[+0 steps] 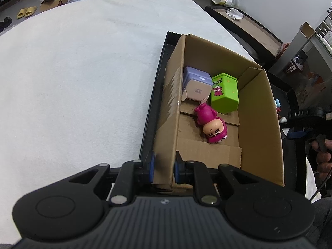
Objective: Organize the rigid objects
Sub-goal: 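Move the right tool to the white plug charger and grasp it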
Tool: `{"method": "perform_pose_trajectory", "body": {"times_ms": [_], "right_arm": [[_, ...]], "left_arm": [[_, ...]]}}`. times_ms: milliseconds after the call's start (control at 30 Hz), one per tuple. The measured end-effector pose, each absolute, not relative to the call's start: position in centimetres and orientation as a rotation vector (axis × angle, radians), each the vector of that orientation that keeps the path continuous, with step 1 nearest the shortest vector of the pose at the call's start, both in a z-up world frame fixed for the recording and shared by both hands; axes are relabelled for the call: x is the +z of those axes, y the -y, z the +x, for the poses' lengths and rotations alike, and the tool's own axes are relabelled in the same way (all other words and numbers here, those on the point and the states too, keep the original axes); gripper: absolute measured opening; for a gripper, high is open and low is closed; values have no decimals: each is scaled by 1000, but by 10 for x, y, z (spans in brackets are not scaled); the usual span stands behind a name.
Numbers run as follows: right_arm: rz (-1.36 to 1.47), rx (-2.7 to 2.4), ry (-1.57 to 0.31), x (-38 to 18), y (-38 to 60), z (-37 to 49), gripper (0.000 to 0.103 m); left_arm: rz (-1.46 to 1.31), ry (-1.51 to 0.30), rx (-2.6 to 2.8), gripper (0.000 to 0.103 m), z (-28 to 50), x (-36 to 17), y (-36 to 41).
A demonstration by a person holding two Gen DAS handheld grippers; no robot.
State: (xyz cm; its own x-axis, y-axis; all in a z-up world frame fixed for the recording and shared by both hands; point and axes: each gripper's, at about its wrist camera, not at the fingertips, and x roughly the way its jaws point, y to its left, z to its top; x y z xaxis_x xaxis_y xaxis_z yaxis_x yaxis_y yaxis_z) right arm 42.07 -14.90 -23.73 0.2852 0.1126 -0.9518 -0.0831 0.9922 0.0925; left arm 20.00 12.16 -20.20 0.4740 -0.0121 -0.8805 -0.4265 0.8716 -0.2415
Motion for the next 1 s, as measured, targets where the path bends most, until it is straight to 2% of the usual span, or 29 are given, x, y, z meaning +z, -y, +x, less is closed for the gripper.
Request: {"method": "perform_pose_trajectory", "body": {"times_ms": [33,100,200,333,467,533,567,600,800,1000], "right_arm": [[37,129,-1289,-239,151,420,39],[27,121,-1300,-242,155,417,26],[27,125,-1299,-244,160,412,14],[108,142,-1307,-238,169,414,12],[125,126,-1287,-230,169,419,16],[132,121,-1284,-227,168,421,28],[136,117,-1277,-225,167,421,40],[130,112,-1272,-224,167,422,47],[118,72,-1283,-227,169,432,57],[122,15,-1262,-235,165,443,57]], "left_arm": [[-467,-1056,266,17,200,-202,-122],[-464,-1057,266,17,200,-202,-121],[-460,-1057,265,17,200,-202,-120],[-463,-1055,262,17,199,-202,-121],[-462,-1055,262,17,199,-202,-121],[-462,-1055,261,17,199,-202,-121],[-461,-1055,261,17,199,-202,-121],[-461,-1055,261,17,199,-202,-121],[-464,-1051,259,17,199,-202,-120],[-462,-1051,258,17,199,-203,-120]]}}
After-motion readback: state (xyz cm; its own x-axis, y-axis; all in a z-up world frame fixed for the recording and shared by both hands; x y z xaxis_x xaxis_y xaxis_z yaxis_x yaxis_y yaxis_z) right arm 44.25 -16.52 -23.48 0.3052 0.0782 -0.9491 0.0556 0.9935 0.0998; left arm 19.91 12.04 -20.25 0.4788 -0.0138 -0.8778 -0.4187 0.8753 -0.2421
